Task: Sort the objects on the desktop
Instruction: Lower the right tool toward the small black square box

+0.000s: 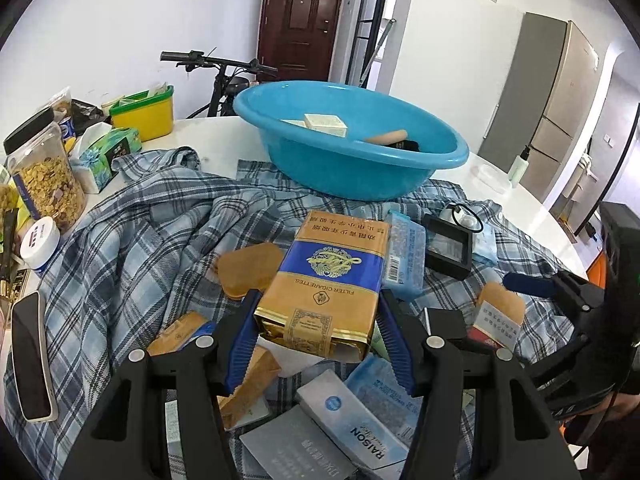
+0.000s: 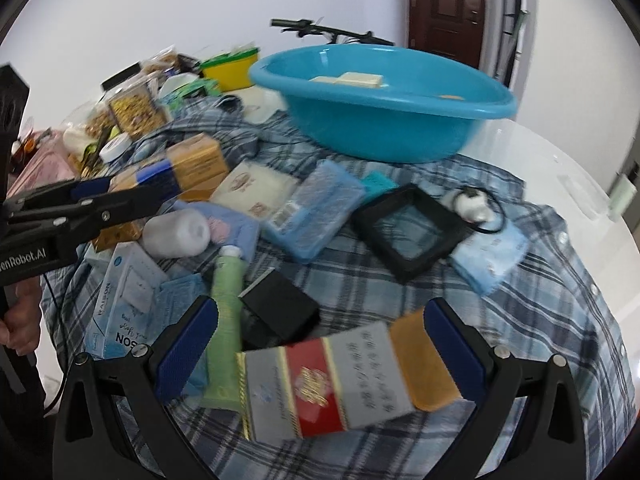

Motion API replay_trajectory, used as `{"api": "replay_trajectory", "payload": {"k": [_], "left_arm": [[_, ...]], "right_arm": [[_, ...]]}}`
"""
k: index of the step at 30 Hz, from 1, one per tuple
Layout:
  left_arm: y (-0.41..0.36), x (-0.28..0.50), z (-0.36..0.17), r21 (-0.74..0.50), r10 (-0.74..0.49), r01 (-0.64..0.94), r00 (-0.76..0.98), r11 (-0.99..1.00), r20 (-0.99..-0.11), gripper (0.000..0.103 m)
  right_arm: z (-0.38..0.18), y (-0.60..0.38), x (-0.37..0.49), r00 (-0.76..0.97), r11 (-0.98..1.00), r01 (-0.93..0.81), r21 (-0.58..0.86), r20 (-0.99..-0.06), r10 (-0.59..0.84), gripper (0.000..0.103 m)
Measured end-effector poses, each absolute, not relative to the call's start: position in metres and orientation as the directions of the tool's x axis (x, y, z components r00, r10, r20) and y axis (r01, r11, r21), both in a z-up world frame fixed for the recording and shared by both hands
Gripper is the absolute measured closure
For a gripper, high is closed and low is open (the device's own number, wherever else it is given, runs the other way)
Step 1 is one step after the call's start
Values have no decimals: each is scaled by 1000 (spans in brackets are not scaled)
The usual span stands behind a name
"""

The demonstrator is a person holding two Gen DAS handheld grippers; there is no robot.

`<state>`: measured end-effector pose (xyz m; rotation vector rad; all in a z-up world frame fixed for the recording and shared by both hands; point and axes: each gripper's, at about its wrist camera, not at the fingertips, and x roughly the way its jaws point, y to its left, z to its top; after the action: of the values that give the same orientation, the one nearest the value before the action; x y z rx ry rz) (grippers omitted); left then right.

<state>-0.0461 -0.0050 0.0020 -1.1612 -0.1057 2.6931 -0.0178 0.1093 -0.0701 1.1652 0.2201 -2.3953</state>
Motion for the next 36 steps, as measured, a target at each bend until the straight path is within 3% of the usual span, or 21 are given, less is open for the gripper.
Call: {"api": "replay_trajectory", "payload": {"k": [4,9,13,14,15,28,31,36], "left_arm": [[-12,-46,2,-152,212,-148,-669,-977,-712,43],[-18,-50,-4,-160,209,-134,-659,-978,-723,43],[-17,-53,-8,-169,217,-137,-646,-976,-732,43],[-16,-53,-8,-168,218,-140,-644,-976,-733,43],[-15,-54,-8,-169,220,-142,-643,-975,-733,43],[-7,-55,-11,-169,232,-159,-628,-973,-743,43],[-6,-54,-11,-169,232,-160,-627,-973,-744,43],[-5,-52,-12,-168,231,-159,-625,-973,-746,43]], "right_arm": [[-78,98,-24,-501,-856,514,60,-789,-356,4],[-93,92,-36,-426,-836,539,102,-824,-374,24],[-96,94,-40,-396,-820,552,153,-817,-419,29],[-97,96,-41,-391,-818,551,166,-814,-429,38],[-98,97,-43,-385,-820,546,173,-817,-429,55],[-101,103,-43,-411,-824,551,134,-816,-407,55],[-101,101,-42,-396,-808,574,130,-820,-413,39],[-103,96,-36,-377,-756,650,76,-832,-408,37]]}}
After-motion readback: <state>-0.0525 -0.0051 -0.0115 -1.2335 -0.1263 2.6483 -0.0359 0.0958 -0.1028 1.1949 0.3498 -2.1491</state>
